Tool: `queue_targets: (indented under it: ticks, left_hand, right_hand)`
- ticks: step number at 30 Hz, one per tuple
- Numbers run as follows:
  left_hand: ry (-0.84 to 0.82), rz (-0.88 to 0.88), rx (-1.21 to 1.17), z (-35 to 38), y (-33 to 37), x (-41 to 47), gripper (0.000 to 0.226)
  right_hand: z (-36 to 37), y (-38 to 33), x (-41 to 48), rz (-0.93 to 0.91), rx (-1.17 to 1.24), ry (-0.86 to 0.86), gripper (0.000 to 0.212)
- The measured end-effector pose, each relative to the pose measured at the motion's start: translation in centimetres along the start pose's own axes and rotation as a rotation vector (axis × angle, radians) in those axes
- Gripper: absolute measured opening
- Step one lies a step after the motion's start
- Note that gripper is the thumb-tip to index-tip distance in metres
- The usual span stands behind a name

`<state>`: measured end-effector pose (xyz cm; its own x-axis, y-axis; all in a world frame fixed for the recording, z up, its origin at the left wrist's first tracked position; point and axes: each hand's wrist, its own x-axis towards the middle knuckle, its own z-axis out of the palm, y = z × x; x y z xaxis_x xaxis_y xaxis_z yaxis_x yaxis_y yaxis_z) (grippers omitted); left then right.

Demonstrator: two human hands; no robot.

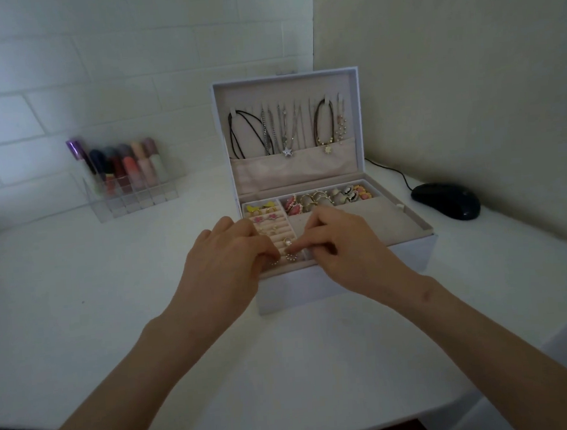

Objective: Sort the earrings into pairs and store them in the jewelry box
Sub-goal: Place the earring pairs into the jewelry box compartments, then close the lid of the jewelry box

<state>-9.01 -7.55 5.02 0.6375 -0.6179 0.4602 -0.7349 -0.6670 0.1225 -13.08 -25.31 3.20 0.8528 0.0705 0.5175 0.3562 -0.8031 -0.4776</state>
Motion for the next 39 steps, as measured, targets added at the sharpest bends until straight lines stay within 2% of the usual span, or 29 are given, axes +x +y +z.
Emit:
queue_targets:
  ticks: [6, 11, 15, 17, 19, 21, 23, 26, 28, 30, 32, 34, 39]
  left_hand:
    - [0.007, -0.001, -0.019, 0.4, -0.1, 0.1, 0.015]
    - [0.049, -0.009, -0.045, 0.4, -0.2, -0.2, 0.012]
    - [0.047, 0.025, -0.015, 0.3, -0.3, -0.3, 0.009]
    - [0.015, 0.010, -0.033, 0.1, -0.4, -0.1, 0.011]
    - [0.022, -0.048, -0.146, -0.1, -1.0, 0.6, 0.015]
    - [0.118, -0.142, -0.311, -0.2, -2.0, 2.2, 0.020]
    - [0.162, -0.361, -0.582, 0.0, -3.3, 4.5, 0.027]
    - [0.077, -0.720, -0.993, 1.2, -5.1, 7.6, 0.045]
    - [0.051, -0.859, -1.193, 1.9, -5.6, 9.1, 0.055]
    - [0.008, -0.900, -1.387, 2.6, -5.8, 10.2, 0.054]
    - [-0.020, -0.902, -1.479, 2.8, -5.6, 10.7, 0.051]
    - [-0.005, -0.903, -1.488, 2.9, -5.5, 10.9, 0.052]
    - [-0.005, -0.825, -1.539, 3.2, -5.8, 10.0, 0.057]
  right_hand:
    - [0.2, -0.1, 0.1, -0.013, -0.094, -0.064, 0.038]
    - [-0.3, 0.2, -0.1, -0.001, 0.042, -0.006, 0.032]
    - [-0.4, 0.0, -0.2, -0.024, 0.000, -0.044, 0.039]
    - [-0.9, -0.2, 0.0, 0.017, 0.042, -0.044, 0.035]
    - [-2.3, 0.3, 0.7, 0.097, 0.088, 0.010, 0.034]
    - [-4.1, 1.7, 2.0, 0.200, 0.103, 0.133, 0.037]
    - [-5.8, 4.3, 3.8, 0.336, 0.169, 0.286, 0.037]
    - [-7.7, 8.9, 6.4, 0.627, 0.266, 0.412, 0.035]
    - [-8.5, 11.4, 7.3, 0.793, 0.424, 0.352, 0.044]
    - [-8.7, 12.5, 7.7, 0.909, 0.645, 0.190, 0.053]
    - [-8.6, 12.5, 7.8, 0.923, 0.790, 0.035, 0.058]
    - [-8.5, 12.0, 7.9, 0.900, 0.816, -0.038, 0.060]
    - [-9.0, 11.0, 7.5, 0.862, 0.841, -0.039, 0.080]
